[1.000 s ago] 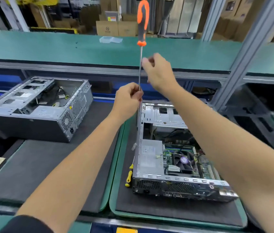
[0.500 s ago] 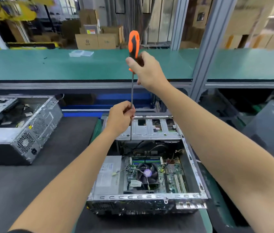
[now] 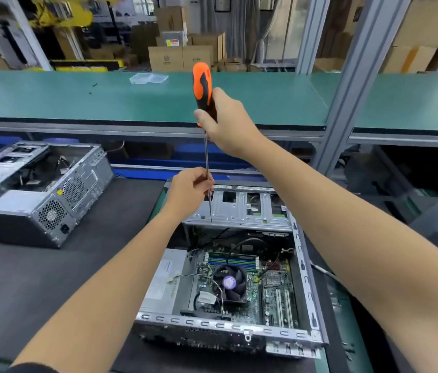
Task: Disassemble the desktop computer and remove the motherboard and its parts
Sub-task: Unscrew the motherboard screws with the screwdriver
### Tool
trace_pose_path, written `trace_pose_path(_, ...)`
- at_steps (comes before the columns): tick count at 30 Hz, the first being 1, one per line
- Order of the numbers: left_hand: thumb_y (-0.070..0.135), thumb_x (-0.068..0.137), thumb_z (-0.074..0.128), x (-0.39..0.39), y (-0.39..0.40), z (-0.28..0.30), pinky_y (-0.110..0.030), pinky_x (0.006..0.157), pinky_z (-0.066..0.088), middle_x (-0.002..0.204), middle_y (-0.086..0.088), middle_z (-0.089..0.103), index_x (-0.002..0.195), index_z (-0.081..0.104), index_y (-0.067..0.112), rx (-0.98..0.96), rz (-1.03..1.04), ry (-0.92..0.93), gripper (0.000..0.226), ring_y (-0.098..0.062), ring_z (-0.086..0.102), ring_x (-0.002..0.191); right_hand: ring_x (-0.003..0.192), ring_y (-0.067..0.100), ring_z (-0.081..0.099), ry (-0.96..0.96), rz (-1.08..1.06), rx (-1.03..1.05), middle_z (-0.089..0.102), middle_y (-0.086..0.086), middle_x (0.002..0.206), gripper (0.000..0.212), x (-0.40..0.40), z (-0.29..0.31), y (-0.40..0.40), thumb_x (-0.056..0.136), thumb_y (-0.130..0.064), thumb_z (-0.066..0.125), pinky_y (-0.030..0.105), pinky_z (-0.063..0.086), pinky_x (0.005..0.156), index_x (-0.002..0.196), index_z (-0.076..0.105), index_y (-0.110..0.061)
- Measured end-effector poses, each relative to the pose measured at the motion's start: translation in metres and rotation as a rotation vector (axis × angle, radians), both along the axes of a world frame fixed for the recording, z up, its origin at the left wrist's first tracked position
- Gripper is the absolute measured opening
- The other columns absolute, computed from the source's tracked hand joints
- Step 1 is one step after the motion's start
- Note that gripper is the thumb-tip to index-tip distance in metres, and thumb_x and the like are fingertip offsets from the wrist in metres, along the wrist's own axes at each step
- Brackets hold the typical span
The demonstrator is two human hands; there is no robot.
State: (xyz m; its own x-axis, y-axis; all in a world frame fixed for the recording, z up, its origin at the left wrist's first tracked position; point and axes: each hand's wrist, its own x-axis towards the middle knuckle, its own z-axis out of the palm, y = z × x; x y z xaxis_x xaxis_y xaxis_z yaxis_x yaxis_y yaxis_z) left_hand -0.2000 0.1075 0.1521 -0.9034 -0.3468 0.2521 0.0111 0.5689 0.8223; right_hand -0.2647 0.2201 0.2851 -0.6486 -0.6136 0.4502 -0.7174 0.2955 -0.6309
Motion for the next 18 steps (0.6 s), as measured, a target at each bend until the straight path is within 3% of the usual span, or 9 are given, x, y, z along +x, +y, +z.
trace_pose_path(5,0.002,0.092,0.056,-0.003,-0.011,0.004,-0.044,0.075,0.056,0.071,-0.009,0.066,0.074,0.061,0.017,-0.018,-0.003,0.012,0.024,-0.027,0.063,0.071,0.08,0.025,0.064,0.009,0.0,-0.007,0.063,0.01,0.092,0.021,-0.005,0.003,-0.006,0.099,-0.023,0.049,0.042,0.054,0.079,0.11,0.047,-0.005)
trace_pose_path(8,0.002,0.092,0.056,-0.003,-0.02,0.002,-0.045,0.078,0.055,0.071,-0.007,0.066,0.078,0.063,0.011,-0.034,-0.014,0.0,0.018,-0.025,0.063,0.071,0.08,0.025,0.064,0.006,-0.007,0.008,0.064,0.011,0.094,0.021,-0.005,0.0,-0.011,0.099,-0.023,0.049,0.043,0.055,0.079,0.11,0.047,-0.005)
trace_pose_path(13,0.002,0.091,0.057,-0.001,-0.028,-0.011,-0.037,0.079,0.055,0.072,-0.005,0.067,0.079,0.064,0.011,-0.02,-0.023,-0.054,0.017,-0.013,0.059,0.065,0.078,0.024,0.066,-0.019,0.002,0.068,0.065,0.011,0.094,0.019,-0.002,-0.015,-0.021,0.099,-0.024,0.05,0.044,0.055,0.078,0.106,0.047,-0.006)
trace_pose_path(18,0.0,0.09,0.06,0.003,-0.031,-0.03,-0.03,0.078,0.051,0.078,-0.007,0.068,0.078,0.064,0.012,-0.011,-0.086,-0.139,0.016,-0.015,0.061,0.07,0.082,0.029,0.064,-0.035,0.003,0.193,0.065,0.014,0.095,0.023,0.001,-0.037,-0.026,0.097,-0.026,0.053,0.046,0.052,0.079,0.106,0.047,-0.005)
